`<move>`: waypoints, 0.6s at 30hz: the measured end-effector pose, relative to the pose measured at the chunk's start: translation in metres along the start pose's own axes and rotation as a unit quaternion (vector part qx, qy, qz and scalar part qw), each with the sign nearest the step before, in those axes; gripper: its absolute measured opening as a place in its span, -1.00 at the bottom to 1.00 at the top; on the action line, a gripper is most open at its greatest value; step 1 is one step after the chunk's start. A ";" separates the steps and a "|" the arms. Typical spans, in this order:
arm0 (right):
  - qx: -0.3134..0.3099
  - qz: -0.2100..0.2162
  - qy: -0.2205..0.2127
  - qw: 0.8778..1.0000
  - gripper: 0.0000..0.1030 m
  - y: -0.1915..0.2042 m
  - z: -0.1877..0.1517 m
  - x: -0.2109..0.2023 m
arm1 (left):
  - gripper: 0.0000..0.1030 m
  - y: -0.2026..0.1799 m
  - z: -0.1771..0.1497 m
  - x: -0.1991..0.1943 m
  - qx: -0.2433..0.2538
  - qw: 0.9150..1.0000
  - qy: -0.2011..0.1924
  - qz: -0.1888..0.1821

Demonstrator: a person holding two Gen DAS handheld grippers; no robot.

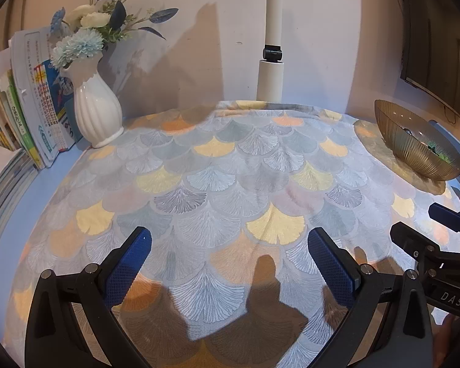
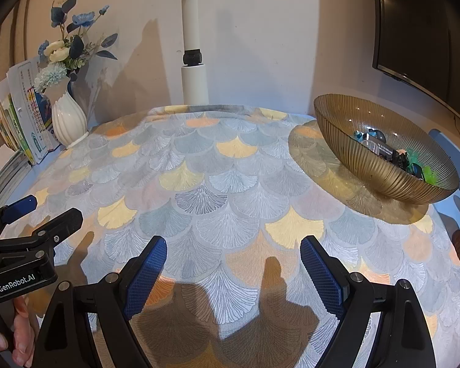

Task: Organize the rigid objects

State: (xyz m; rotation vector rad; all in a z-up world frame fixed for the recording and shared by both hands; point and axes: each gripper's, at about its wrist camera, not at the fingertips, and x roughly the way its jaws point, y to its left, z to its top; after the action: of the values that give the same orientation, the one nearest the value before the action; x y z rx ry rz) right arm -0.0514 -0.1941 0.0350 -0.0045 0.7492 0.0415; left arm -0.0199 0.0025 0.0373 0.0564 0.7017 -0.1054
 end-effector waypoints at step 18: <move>-0.011 -0.011 0.119 0.993 1.00 0.003 -0.001 0.044 | 1.00 0.004 -0.006 0.044 -0.010 0.990 0.132 0.043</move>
State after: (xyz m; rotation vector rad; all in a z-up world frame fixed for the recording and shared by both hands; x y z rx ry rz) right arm -0.0199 -0.1896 0.0040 -0.0402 0.9877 0.0283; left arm 0.0102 0.0036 0.0042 0.0824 0.9633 -0.0080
